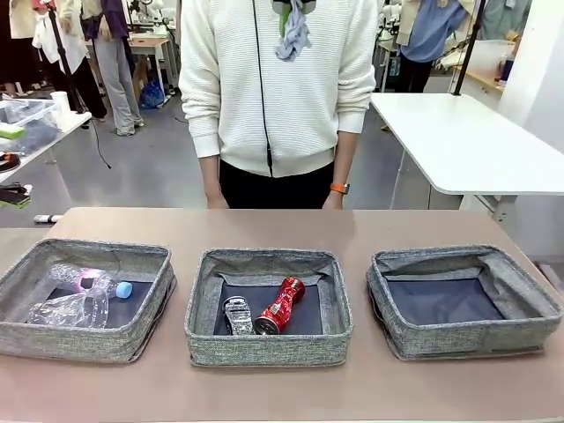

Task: Sort the waste into the appropriate baskets.
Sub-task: Pick up the waste item pointed out by the person, then place the picked waste into the Fabric basket indicated by the person.

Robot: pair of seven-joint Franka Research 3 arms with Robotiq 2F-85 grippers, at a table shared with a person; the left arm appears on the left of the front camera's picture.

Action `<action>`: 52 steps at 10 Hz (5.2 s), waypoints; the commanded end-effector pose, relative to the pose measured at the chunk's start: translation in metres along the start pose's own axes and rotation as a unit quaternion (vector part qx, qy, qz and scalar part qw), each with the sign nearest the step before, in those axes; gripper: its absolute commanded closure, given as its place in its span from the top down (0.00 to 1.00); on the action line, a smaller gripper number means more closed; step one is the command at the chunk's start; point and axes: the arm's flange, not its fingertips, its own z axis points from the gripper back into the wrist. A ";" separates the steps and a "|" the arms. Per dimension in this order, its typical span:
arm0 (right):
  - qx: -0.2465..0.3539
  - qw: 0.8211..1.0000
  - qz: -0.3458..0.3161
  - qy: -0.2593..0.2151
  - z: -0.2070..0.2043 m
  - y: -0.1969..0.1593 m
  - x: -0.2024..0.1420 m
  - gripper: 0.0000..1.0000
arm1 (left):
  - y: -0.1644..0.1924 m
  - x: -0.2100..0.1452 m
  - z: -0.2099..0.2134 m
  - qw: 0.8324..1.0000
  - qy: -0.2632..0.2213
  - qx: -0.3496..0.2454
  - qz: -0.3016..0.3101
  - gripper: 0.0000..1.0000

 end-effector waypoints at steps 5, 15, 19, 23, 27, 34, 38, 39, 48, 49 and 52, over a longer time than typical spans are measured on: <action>-0.001 1.000 -0.004 -0.005 0.003 -0.002 -0.002 0.08 | -0.006 -0.001 -0.001 1.000 0.000 -0.007 0.004 1.00; -0.001 1.000 -0.004 -0.005 0.003 -0.002 -0.002 0.08 | -0.006 -0.001 -0.001 1.000 0.000 -0.007 0.004 1.00; -0.001 1.000 -0.004 -0.005 0.003 -0.002 -0.002 0.08 | -0.006 -0.001 -0.001 1.000 0.000 -0.007 0.004 1.00; -0.001 1.000 -0.004 -0.005 0.003 -0.002 -0.002 0.08 | -0.006 -0.001 -0.001 1.000 0.000 -0.007 0.004 1.00; -0.001 1.000 -0.004 -0.005 0.003 -0.002 -0.002 0.08 | -0.006 -0.001 -0.001 1.000 0.000 -0.007 0.004 1.00; 0.022 0.997 -0.054 0.043 -0.117 -0.199 -0.053 0.08 | -0.006 -0.001 -0.001 1.000 0.000 -0.007 0.004 1.00; 0.001 0.979 -0.205 0.009 -0.234 -0.286 -0.102 0.08 | -0.006 -0.001 -0.001 1.000 0.000 -0.007 0.004 1.00; -0.003 0.976 -0.215 0.032 -0.261 -0.299 -0.109 0.08 | -0.006 -0.001 -0.001 1.000 0.000 -0.007 0.004 1.00; 0.014 0.948 -0.307 0.085 -0.337 -0.328 -0.127 0.08 | -0.006 -0.001 -0.001 1.000 0.000 -0.007 0.004 1.00; 0.014 0.948 -0.305 0.086 -0.337 -0.328 -0.127 0.08 | -0.006 -0.001 -0.001 1.000 0.000 -0.007 0.004 1.00; 0.020 0.948 -0.307 0.086 -0.337 -0.328 -0.128 1.00 | -0.006 -0.001 -0.001 1.000 0.000 -0.007 0.004 1.00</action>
